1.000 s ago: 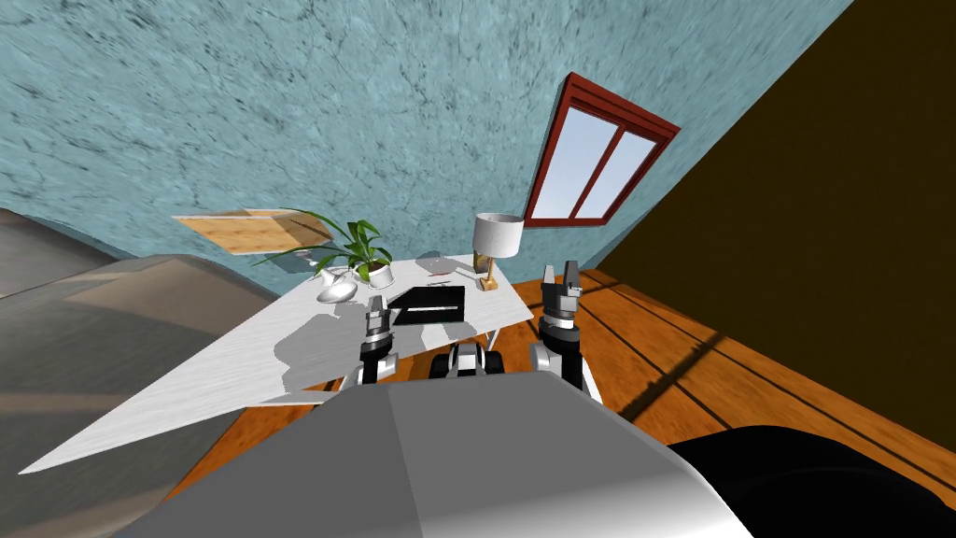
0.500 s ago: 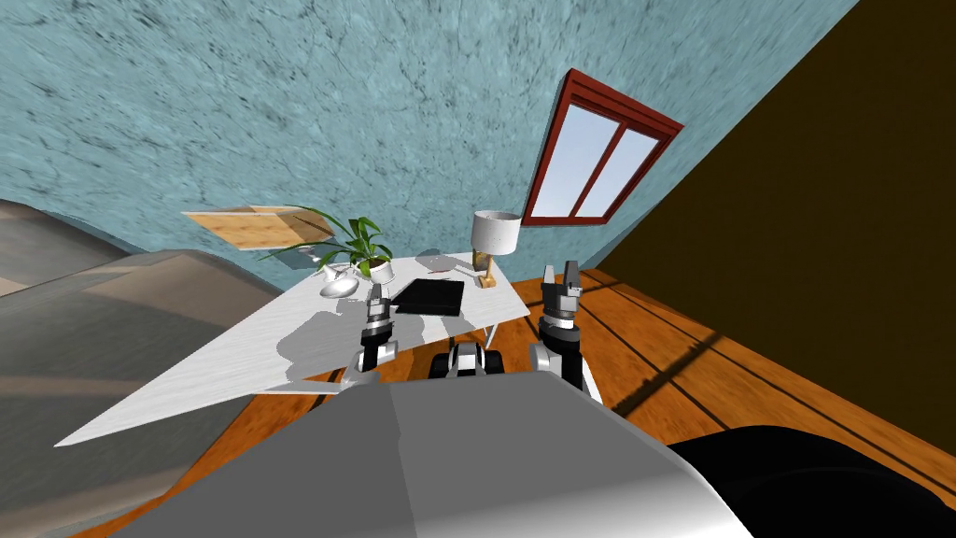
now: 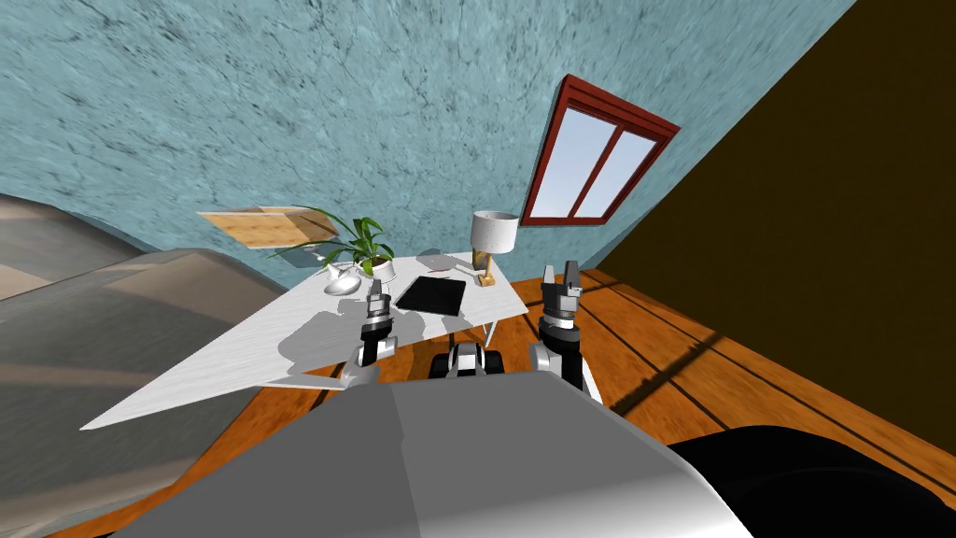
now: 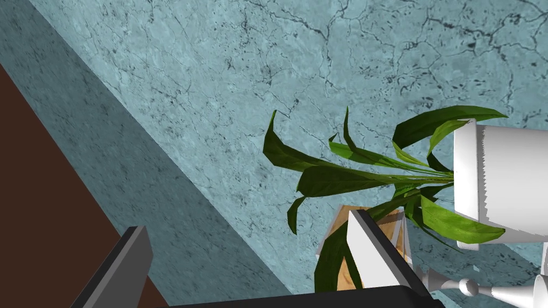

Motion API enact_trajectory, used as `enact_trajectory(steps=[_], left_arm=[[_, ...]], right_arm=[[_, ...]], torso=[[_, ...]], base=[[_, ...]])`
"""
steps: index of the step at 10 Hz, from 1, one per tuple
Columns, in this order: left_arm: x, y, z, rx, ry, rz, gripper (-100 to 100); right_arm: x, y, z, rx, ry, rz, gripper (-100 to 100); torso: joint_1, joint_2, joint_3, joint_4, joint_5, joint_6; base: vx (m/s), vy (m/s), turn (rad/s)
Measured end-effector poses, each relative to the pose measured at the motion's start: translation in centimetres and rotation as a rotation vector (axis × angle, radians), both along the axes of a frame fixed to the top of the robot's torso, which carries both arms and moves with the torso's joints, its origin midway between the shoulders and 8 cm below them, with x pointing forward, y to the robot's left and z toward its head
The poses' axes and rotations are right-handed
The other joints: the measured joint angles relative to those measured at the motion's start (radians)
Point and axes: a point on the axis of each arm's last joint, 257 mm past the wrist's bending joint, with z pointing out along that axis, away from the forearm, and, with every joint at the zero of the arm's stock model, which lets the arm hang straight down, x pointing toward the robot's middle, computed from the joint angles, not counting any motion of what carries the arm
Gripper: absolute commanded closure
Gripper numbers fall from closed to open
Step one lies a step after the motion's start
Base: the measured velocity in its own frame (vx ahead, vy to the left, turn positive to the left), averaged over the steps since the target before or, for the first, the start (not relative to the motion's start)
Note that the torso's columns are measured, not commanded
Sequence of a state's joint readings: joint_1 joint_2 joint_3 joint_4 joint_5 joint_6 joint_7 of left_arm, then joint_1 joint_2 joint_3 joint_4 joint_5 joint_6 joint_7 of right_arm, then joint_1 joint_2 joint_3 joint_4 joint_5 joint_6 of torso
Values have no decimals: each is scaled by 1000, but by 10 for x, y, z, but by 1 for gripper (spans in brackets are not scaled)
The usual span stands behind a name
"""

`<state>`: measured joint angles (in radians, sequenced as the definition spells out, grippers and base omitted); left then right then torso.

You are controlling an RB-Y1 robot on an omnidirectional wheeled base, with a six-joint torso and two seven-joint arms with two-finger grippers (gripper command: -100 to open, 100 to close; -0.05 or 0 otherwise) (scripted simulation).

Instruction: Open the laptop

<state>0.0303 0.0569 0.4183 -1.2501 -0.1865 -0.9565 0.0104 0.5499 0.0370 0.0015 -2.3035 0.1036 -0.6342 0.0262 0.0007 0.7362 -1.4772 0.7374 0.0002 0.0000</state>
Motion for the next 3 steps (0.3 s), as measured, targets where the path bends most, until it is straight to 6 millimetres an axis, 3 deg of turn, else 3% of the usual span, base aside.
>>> enact_trajectory(steps=[3], left_arm=[[0, 0, 0, 0, 0, 0, 0]], right_arm=[[0, 0, 0, 0, 0, 0, 0]], torso=[[-1, 2, 1, 1, 0, 0]], base=[[0, 0, 0]])
